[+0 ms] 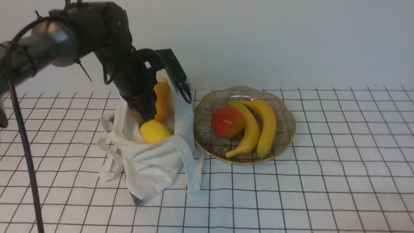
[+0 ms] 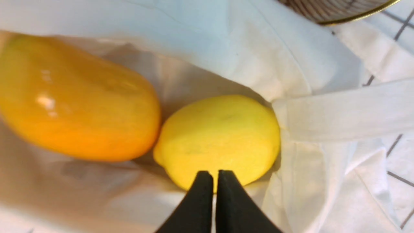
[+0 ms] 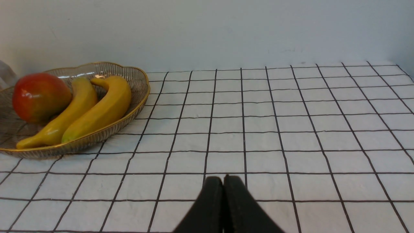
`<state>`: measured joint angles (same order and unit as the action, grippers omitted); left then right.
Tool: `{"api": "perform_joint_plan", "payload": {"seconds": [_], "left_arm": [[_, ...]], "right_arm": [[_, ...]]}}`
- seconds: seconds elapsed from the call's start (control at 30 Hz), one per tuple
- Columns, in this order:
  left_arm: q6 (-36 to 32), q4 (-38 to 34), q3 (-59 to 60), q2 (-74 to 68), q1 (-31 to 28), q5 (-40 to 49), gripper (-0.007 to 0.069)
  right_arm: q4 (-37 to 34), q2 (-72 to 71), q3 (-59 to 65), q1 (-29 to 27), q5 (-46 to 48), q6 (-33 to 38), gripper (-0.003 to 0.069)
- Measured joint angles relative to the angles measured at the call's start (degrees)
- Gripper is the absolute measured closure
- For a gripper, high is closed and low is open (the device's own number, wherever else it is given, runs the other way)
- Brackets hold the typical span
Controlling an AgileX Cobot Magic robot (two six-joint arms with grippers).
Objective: Take the fruit out of the bag on the white checkered tablecloth and place them on the plate.
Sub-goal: 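Reach into the cloth bag and grasp the fruit inside with the left gripper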
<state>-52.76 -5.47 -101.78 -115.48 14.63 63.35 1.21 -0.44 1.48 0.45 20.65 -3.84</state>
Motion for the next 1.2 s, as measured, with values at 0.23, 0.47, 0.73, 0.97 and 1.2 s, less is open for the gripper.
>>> {"api": "perform_joint_plan", "payload": {"seconds": [0.23,0.47,0.73,0.97,1.2], "left_arm": [[3.82,-0.11,-0.62,0.30,0.00,1.08,0.0632],[27.54,2.99,-0.62,-1.06,0.00,-7.15,0.0564],[52.31,8.06,-0.62,-3.92,0.00,-21.10,0.0256],[56.52,10.88,-0.62,-5.75,0.00,-23.18,0.0067],[56.24,9.23,-0.62,-7.72,0.00,-23.11,0.0052]], "right_arm": [[0.00,0.00,0.00,0.00,0.00,0.00,0.0673],[0.00,0.00,0.00,0.00,0.00,0.00,0.0673],[0.00,0.00,0.00,0.00,0.00,0.00,0.0673],[0.00,0.00,0.00,0.00,0.00,0.00,0.0673],[0.00,0.00,0.00,0.00,0.00,0.00,0.0673]]}}
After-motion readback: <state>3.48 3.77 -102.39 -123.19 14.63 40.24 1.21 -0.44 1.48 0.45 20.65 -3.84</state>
